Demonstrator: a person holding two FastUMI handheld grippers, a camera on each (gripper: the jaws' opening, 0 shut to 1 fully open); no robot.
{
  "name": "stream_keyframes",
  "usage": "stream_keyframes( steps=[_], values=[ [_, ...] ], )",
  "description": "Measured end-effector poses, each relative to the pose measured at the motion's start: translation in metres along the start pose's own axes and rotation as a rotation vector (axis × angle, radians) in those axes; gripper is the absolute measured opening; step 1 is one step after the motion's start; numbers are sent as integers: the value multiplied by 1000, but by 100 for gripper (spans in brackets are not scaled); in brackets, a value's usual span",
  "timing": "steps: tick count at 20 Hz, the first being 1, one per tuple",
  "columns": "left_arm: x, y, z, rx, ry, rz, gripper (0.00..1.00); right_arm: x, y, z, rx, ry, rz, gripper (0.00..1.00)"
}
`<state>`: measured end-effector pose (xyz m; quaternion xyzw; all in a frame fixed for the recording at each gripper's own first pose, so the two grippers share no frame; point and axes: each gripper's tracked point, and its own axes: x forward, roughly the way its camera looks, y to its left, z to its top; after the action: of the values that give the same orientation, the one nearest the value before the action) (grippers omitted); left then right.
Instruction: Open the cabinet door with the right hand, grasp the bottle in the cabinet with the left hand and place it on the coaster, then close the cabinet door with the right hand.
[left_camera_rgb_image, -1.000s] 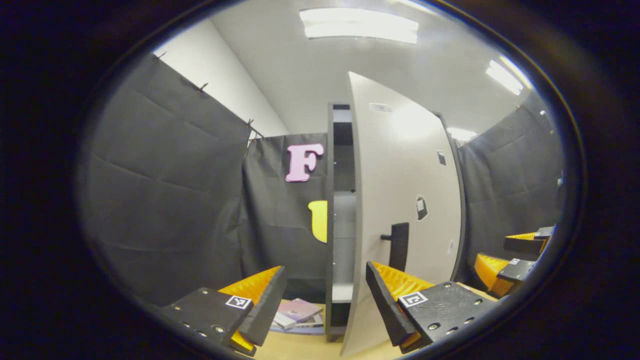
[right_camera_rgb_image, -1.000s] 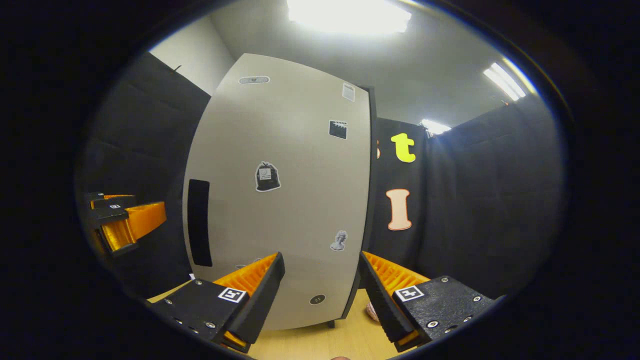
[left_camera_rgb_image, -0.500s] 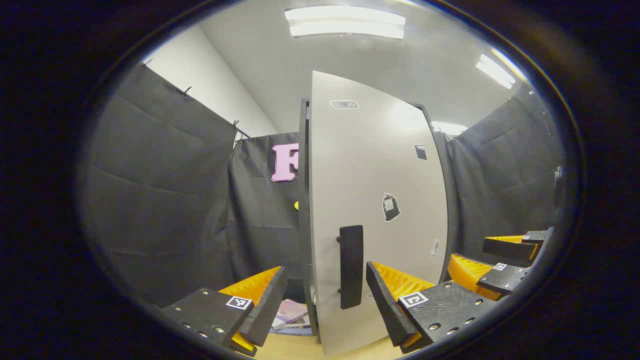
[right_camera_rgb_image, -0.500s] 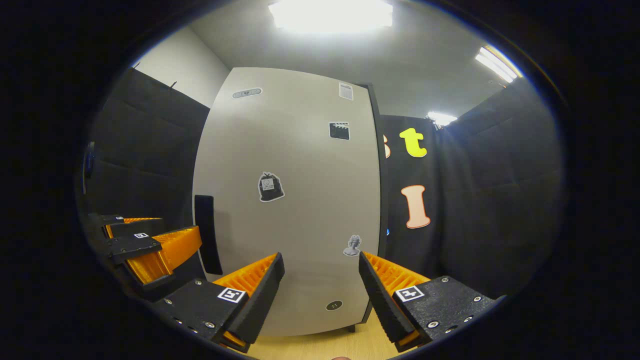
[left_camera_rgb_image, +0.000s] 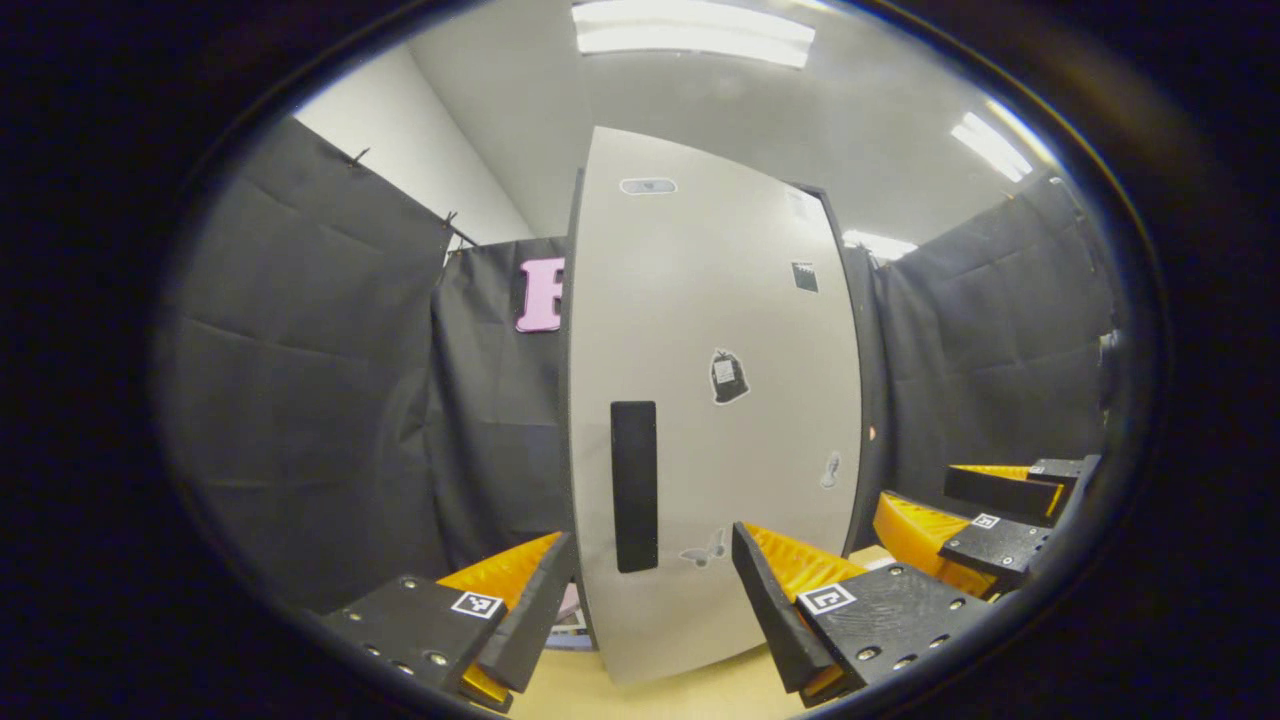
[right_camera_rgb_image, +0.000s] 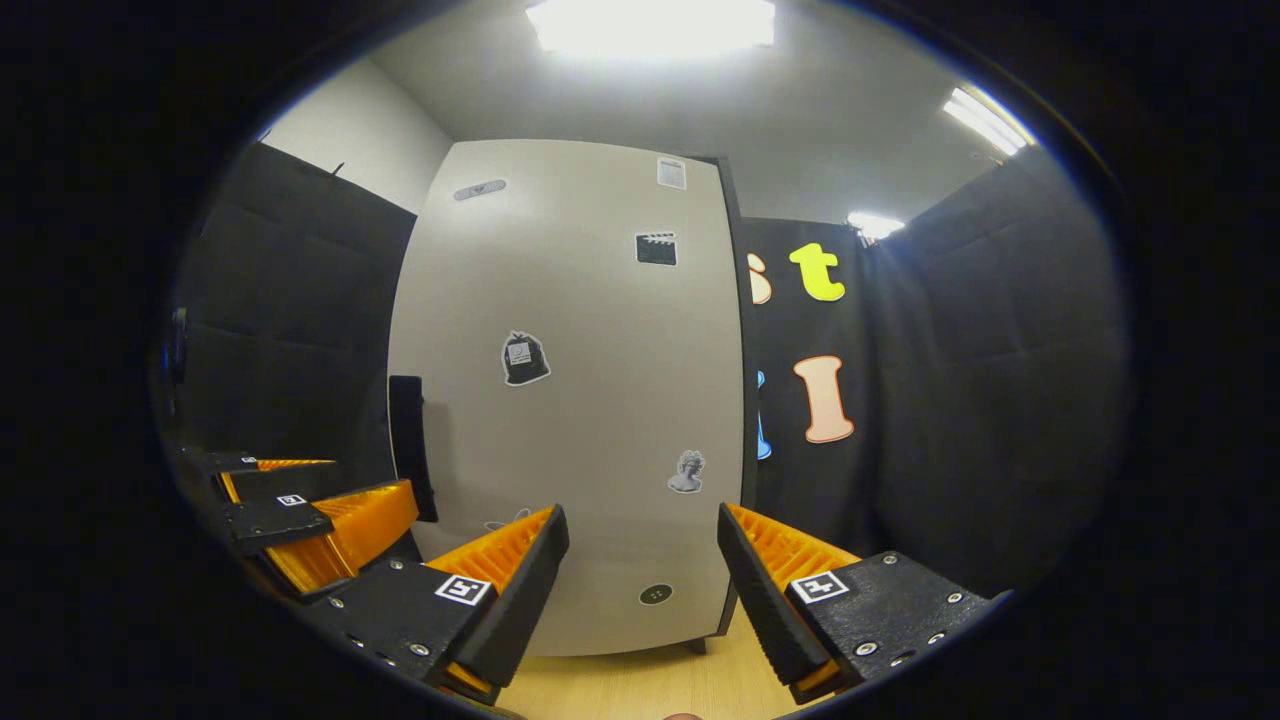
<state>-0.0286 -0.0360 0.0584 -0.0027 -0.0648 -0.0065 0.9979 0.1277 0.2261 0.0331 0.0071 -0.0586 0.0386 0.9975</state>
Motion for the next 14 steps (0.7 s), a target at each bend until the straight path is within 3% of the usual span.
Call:
stream_keyframes(
  steps=[1, 2, 3, 4, 6, 7, 10, 11, 13, 14],
  values=[
    [-1, 0, 0, 3, 1, 3, 99, -2, 0, 0, 1, 0, 0, 92],
    [-2, 0, 0, 4, 2, 7, 91, -3, -2, 1, -1, -1, -2, 93],
    [-3, -2, 1, 2, 1, 5, 91, -3, -4, 2, -3, 0, -6, 93],
    [-4, -3, 2, 1, 0, 4, 99, -4, -6, 3, -4, -3, -9, 93],
    [-4, -6, 3, 2, -4, -4, 99, -5, -7, 7, 0, -14, -11, 92],
    [-3, -7, 3, 2, -6, -6, 91, -5, -8, 8, -3, -19, -12, 92],
    [-4, -12, 4, -4, -6, -19, 90, -7, -9, 9, -11, -21, -12, 93],
    [-5, -11, 5, -3, -7, -20, 99, -7, -9, 9, -11, -22, -13, 93],
    [-4, -13, 7, -7, -13, -24, 99, -6, -10, 10, -9, -24, -15, 93],
    [-3, -13, 8, -9, -17, -26, 90, -5, -11, 11, -8, -26, -16, 93]
  ],
)
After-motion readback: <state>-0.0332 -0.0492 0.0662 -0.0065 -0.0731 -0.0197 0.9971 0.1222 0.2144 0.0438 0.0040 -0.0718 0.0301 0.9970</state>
